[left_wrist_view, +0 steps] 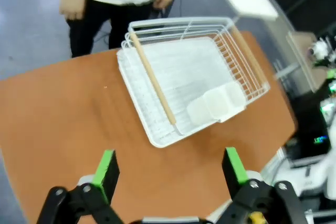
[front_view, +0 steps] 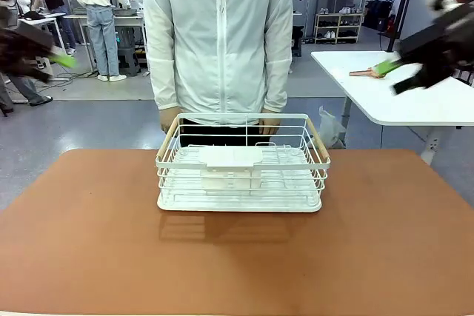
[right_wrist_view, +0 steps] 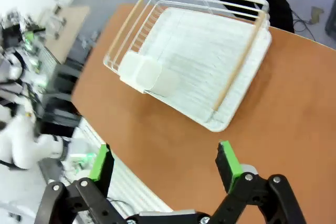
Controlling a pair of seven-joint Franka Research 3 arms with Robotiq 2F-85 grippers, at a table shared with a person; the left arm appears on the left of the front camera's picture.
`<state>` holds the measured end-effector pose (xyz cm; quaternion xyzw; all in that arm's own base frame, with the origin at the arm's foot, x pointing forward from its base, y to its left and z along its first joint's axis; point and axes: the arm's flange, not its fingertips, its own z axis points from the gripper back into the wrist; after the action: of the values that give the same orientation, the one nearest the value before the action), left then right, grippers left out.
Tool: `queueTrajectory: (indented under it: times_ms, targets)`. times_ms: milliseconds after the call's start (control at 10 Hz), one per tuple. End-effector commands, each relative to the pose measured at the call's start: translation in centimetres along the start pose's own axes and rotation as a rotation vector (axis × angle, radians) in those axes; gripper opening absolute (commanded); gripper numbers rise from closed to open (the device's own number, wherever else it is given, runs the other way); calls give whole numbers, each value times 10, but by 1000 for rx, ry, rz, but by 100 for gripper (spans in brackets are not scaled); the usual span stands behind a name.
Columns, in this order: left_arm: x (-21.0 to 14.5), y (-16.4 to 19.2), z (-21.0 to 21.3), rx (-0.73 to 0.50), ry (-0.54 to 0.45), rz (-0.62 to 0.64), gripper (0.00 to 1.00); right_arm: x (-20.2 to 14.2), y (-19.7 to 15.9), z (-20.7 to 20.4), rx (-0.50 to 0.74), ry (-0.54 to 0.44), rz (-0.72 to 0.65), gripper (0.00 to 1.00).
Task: Clean the table.
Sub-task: Pick up the Lint Roller when the human hands it over.
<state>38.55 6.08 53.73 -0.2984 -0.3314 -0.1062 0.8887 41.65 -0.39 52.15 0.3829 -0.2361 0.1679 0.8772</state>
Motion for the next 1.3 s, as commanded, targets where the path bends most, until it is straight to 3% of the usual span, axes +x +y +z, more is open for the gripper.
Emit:
queueTrajectory:
  times_ms: [0,200,300,400,600,1000,1200]
  targets:
    - [-16,58,69,-50,-114,231,100,-10,-58,36,-48,-27,-211,100]
    - [-44,99,130,-5,-251,384,100,-32,-99,99,-74,-178,-346,100]
    - [-61,120,150,29,-275,482,100,-46,-122,120,-80,-210,-443,100]
    - [-78,135,160,49,-271,546,100,-63,-146,131,-82,-220,-520,100]
    - [-98,157,170,46,-310,642,100,-88,-158,140,-84,-257,-574,100]
    - [-98,165,156,97,-313,689,100,-94,-150,139,-112,-261,-534,100]
    - [-106,168,166,63,-317,677,100,-98,-165,146,-107,-253,-580,100]
